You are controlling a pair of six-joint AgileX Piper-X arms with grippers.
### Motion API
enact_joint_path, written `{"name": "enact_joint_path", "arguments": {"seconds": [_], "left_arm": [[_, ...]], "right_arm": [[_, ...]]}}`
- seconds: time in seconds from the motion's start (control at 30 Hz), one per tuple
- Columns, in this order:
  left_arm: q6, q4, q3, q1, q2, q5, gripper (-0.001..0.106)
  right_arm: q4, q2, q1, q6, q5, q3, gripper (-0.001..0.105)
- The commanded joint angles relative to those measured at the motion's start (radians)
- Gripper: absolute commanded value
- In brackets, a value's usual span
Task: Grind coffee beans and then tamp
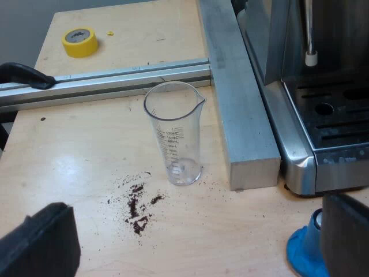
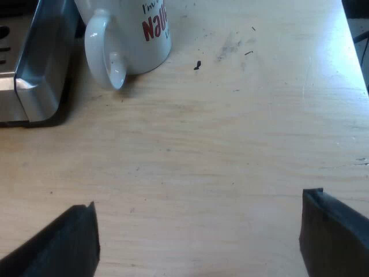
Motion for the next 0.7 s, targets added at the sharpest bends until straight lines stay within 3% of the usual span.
{"name": "enact_joint_path", "arguments": {"seconds": [0.03, 0.33, 0.7], "left_arm": [[-0.006, -0.012, -0.003, -0.001, -0.138, 0.014, 0.085], [0.011, 0.122, -0.097, -0.001, 0.004, 0.028, 0.085], [0.011, 0.116, -0.155, -0.001, 0.139, 0.098, 0.085]], "right_arm": [[-0.015, -0.042, -0.004, -0.004, 0.004, -0.003, 0.072], [0.002, 0.086, 0.020, 0.035, -0.040, -0.102, 0.072], [0.027, 0.297, 0.304, -0.012, -0.194, -0.223, 0.072]]}}
